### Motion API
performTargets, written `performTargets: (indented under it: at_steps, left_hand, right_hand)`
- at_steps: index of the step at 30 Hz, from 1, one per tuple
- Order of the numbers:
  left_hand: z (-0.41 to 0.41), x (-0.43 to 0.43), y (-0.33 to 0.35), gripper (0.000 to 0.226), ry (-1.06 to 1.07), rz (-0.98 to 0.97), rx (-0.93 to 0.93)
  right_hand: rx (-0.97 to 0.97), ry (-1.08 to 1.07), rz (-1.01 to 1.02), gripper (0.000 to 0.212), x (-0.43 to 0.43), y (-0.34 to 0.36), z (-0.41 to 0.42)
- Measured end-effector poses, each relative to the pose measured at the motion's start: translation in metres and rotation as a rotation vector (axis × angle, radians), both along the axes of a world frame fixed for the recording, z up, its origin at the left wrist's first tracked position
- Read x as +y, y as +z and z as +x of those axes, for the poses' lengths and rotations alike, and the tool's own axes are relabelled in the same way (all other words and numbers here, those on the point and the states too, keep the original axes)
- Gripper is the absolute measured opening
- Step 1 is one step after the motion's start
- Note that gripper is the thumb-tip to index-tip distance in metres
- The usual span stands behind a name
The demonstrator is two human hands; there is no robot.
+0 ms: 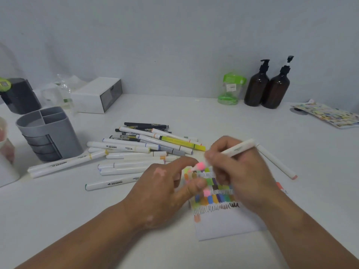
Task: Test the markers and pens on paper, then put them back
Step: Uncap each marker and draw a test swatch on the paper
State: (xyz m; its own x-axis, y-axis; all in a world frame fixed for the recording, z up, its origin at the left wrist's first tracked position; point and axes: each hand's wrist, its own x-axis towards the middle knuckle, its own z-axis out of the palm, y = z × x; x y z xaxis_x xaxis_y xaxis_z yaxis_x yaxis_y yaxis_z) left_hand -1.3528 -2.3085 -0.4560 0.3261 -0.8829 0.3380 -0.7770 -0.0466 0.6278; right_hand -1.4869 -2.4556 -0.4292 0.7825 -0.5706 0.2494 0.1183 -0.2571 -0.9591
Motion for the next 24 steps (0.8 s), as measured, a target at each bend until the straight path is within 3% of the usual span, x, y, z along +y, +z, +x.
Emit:
performTargets:
  at_steps: [3, 6, 9, 13, 18, 24]
  left_hand:
    - [0.002, 0.005, -0.003, 0.083, -0.001, 0.235, -0.16]
    - [-0.004, 0.008, -0.006, 0.096, -0.064, 0.385, -0.314]
    - [-0.003, 0.004, -0.008, 0.096, -0.025, 0.407, -0.38]
    - [0.001, 0.004, -0.01, 0.095, -0.004, 0.429, -0.386]
    - [0.003, 0.002, -0.011, 0.092, -0.003, 0.429, -0.382]
    - [0.005, 0.001, -0.01, 0.084, -0.019, 0.41, -0.352]
  right_hand:
    - [-0.138, -0.164, 0.263, 0.01, -0.022, 0.01, -0.015]
    - [-0.064, -0.125, 0.302, 0.019, -0.025, 0.013, -0.028]
    - [0.133, 0.013, 0.217, 0.022, -0.004, 0.001, -0.038]
    - [0.271, 0.014, 0.055, 0.008, 0.023, -0.017, -0.043]
    - [0.338, -0.071, -0.066, 0.003, 0.032, -0.023, -0.036]
    - [0.411, -0.094, -0.179, 0.015, 0.031, -0.026, -0.035]
